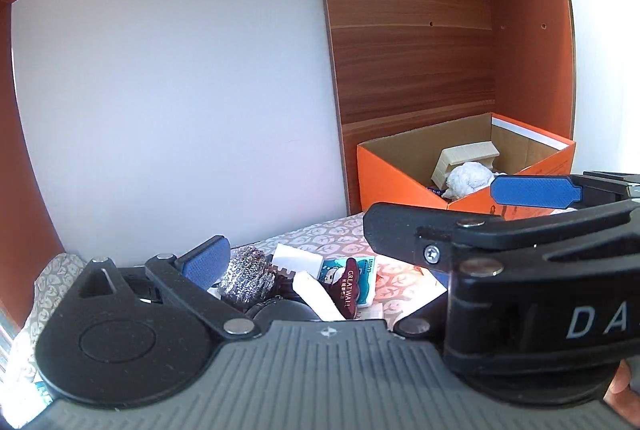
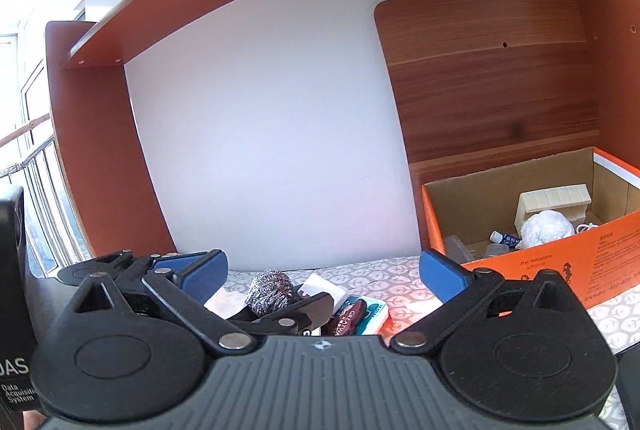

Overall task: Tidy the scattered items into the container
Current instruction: 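Withdraw both tools from the box back to the pile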

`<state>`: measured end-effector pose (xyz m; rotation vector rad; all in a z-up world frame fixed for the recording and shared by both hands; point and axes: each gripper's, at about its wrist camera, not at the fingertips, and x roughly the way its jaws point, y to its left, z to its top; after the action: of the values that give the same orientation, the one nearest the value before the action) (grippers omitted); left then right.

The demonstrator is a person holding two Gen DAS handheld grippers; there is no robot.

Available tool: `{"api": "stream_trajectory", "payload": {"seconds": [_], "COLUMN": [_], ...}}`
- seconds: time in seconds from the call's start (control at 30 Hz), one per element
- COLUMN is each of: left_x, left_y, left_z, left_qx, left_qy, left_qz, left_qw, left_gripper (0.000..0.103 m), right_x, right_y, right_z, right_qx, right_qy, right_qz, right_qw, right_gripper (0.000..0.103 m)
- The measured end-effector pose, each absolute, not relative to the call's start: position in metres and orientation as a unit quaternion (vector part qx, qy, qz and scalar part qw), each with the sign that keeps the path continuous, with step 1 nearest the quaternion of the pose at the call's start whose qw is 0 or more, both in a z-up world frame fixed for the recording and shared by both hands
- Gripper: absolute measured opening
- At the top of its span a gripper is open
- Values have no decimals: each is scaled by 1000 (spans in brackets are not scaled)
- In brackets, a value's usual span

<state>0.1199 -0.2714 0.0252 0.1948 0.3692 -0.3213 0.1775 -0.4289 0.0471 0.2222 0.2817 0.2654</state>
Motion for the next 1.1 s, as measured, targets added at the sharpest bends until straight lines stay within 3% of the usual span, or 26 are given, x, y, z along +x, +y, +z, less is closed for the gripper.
{"api": "stream_trajectory", "payload": {"seconds": [0.3,1.1], "left_x": [76,72], "left_y": [-198,-122], "left_z": [13,-29], "left_qx": [97,68], "left_qy": [208,279], "left_qz": [-110,-29], "left_qw": [967,957], "left_gripper": [103,103], "right_x": [161,134], "right_y": [-380,-350], "right_z": [25,-9], "right_qx": [104,76], "right_qy": [170,236], "right_qz": [207,234], "right_qw": [958,940], "right_gripper": [103,103]}}
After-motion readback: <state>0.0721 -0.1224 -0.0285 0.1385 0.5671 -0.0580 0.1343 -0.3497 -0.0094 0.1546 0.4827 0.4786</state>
